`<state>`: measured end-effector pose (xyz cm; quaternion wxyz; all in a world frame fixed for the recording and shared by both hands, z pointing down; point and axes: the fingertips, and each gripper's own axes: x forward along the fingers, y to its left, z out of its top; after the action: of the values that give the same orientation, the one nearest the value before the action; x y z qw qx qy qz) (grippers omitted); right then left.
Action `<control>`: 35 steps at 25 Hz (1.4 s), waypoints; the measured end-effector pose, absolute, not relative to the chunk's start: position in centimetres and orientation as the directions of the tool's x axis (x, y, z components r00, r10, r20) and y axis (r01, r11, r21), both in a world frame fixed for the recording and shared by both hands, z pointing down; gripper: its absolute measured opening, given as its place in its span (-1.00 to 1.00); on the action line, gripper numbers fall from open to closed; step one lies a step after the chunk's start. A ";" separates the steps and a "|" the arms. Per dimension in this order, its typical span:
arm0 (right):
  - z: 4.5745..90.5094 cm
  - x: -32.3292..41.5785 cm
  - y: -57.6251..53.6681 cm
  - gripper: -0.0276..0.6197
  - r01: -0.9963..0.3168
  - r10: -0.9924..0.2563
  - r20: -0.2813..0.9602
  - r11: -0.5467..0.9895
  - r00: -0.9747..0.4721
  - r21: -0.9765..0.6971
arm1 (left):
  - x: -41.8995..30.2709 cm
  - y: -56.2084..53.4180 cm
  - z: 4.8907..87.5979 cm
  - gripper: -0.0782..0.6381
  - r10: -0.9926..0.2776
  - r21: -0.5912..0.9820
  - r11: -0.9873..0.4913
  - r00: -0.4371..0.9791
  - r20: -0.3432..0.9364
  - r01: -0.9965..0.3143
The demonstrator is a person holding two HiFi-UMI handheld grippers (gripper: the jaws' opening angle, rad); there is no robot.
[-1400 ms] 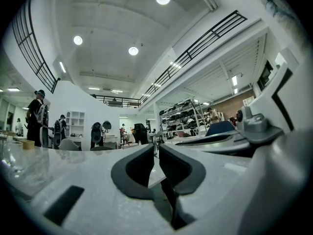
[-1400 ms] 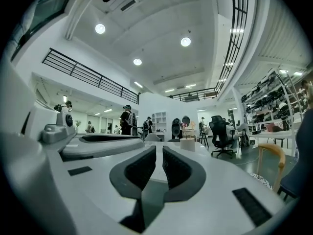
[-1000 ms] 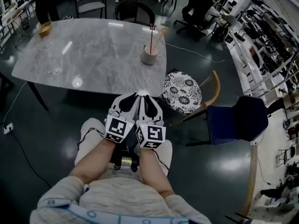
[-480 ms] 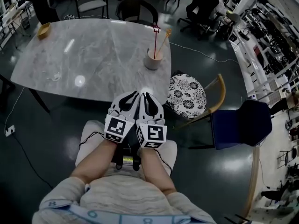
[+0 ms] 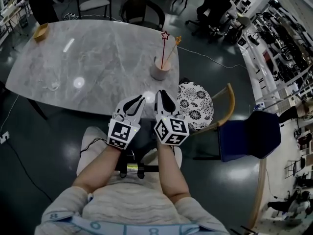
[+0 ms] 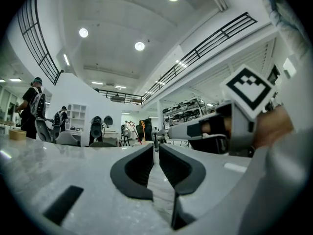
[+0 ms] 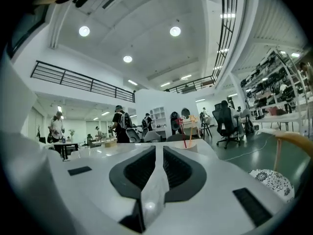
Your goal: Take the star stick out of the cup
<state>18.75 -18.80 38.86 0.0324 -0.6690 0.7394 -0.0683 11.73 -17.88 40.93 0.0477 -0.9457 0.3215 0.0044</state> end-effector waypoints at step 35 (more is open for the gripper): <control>36.7 28.7 -35.8 -0.68 -0.973 -0.971 0.190 0.103 -0.143 -0.205 | 11.3 -23.8 39.2 -0.68 -0.619 0.054 -0.785 0.785 -0.024 -0.617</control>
<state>28.67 -35.78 36.70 -0.0035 -0.6546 0.7427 -0.1410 11.33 -23.78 39.18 -0.0217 -0.9445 0.3271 0.0201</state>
